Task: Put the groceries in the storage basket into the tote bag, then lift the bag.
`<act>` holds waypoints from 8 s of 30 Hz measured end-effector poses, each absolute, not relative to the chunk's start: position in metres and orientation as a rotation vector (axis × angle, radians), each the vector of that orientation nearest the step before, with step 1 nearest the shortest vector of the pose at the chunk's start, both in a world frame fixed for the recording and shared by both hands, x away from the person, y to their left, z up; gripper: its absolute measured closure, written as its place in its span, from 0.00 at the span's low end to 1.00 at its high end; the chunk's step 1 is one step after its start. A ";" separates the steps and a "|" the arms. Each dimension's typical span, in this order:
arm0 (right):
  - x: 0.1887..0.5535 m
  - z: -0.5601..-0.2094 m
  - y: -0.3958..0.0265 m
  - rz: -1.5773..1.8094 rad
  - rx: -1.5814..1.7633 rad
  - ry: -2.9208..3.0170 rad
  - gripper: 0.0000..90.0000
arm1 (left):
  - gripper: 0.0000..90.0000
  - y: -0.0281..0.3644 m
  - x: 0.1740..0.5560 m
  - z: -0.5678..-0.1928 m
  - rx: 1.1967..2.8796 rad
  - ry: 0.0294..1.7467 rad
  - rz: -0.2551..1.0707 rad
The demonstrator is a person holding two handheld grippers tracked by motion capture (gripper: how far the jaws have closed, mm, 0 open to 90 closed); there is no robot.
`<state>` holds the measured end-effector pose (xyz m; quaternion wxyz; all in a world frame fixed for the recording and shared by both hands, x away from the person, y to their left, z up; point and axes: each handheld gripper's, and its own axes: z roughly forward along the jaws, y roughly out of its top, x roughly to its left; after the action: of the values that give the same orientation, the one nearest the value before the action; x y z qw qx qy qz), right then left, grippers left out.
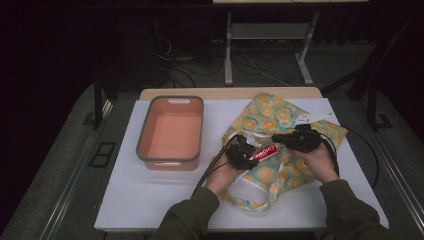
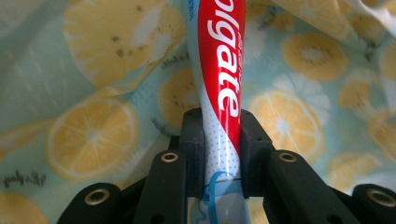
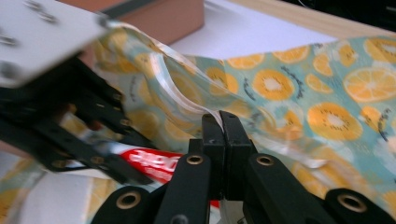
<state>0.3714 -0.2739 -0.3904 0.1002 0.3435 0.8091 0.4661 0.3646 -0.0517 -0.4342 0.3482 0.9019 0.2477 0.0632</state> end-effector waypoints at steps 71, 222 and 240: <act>0.373 -0.396 -0.273 1.340 1.024 2.408 0.99 | 0.79 -0.074 0.369 -0.439 2.223 0.684 0.314; 0.350 -0.376 -0.277 1.397 0.928 2.312 1.00 | 0.83 0.055 0.324 -0.383 1.929 0.679 0.237; 0.322 -0.377 -0.295 1.514 0.980 2.387 0.36 | 0.40 0.093 0.289 -0.389 1.973 0.616 0.185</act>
<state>0.3217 -0.2949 -0.3766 0.0749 0.3266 0.7957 0.5045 0.2890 0.0933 -0.3888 0.5083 0.8188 0.2557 0.0767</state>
